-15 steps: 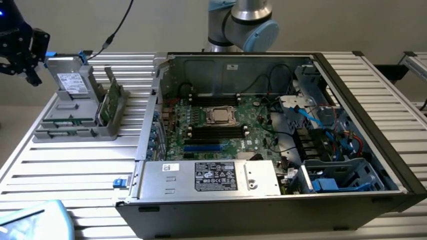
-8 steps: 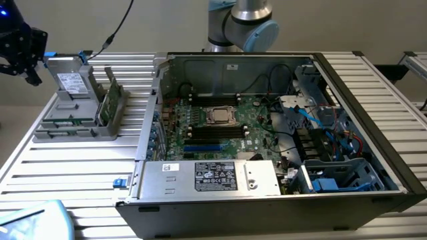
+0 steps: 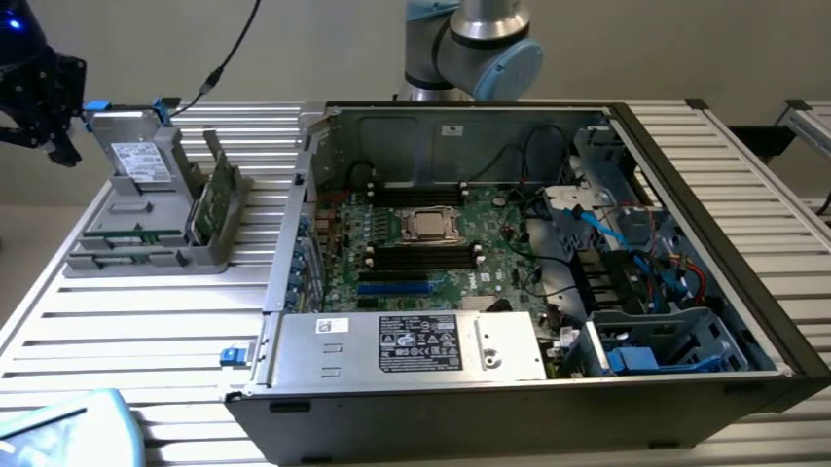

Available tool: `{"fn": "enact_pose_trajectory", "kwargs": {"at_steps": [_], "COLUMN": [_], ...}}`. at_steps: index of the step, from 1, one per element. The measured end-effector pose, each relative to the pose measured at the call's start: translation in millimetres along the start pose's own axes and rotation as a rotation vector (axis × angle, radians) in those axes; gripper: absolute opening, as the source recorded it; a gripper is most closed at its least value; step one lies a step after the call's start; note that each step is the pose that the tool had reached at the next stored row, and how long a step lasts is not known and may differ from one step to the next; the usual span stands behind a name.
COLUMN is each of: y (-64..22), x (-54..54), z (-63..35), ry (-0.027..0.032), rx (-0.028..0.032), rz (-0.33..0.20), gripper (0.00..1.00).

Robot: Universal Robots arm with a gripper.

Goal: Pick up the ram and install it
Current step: 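Pick up the ram and move it above insertion slot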

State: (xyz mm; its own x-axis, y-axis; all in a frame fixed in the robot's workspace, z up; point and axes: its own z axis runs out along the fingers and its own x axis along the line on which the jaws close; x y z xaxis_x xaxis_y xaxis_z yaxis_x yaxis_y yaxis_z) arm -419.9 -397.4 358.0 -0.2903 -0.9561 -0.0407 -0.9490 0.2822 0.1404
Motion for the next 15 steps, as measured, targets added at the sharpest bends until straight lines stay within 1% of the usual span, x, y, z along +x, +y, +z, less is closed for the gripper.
{"fn": "enact_pose_trajectory", "kwargs": {"at_steps": [15], "y": [-0.3], "x": [0.1], "z": [2.2], "ry": [0.0038], "rx": [-0.0217], "rz": [-0.276], "gripper": [0.11]}}
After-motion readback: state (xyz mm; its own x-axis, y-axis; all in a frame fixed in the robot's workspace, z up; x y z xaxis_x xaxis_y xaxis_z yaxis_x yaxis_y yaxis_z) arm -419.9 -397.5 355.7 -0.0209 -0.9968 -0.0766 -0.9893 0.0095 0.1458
